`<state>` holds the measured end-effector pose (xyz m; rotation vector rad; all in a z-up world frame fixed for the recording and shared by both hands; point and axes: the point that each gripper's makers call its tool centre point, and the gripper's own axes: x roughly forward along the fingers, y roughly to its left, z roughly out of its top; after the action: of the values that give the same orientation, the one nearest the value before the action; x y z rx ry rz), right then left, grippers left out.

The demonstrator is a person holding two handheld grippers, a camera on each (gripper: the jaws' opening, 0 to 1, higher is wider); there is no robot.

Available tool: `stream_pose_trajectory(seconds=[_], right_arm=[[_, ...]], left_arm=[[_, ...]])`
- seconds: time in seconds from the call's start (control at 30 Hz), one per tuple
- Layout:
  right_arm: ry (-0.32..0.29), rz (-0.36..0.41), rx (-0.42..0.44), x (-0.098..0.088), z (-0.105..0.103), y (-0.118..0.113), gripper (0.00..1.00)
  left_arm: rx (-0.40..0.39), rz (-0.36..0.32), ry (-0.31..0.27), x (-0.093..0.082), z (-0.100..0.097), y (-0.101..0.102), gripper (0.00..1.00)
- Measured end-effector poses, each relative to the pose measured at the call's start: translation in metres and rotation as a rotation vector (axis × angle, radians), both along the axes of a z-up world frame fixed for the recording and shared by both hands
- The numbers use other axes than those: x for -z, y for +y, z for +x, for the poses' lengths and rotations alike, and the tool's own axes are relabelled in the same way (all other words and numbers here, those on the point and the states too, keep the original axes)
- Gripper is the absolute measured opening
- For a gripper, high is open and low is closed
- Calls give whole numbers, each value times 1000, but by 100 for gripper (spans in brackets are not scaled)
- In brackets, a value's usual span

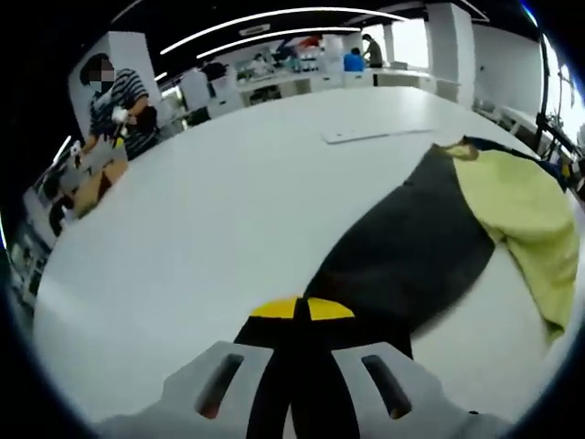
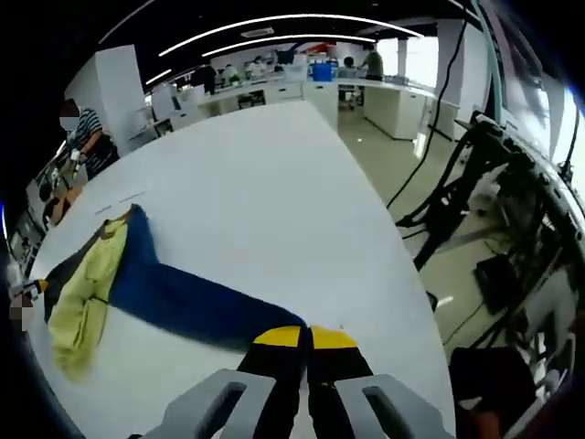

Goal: Fold the garment on the visible template until the final outline fits inside the template.

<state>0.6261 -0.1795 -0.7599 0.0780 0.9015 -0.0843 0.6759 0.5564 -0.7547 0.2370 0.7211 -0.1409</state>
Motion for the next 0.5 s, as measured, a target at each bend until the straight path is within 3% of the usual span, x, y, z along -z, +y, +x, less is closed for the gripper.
stream_pose_trajectory(seconds=[0.27,0.5], right_arm=[[47,-68,-23,5,-8,-2,0],[66,-90,-30,6,-5,-12,0]], left_arm=[[16,47,36,3,4,9,0],[4,37,39,3,9,12,0]])
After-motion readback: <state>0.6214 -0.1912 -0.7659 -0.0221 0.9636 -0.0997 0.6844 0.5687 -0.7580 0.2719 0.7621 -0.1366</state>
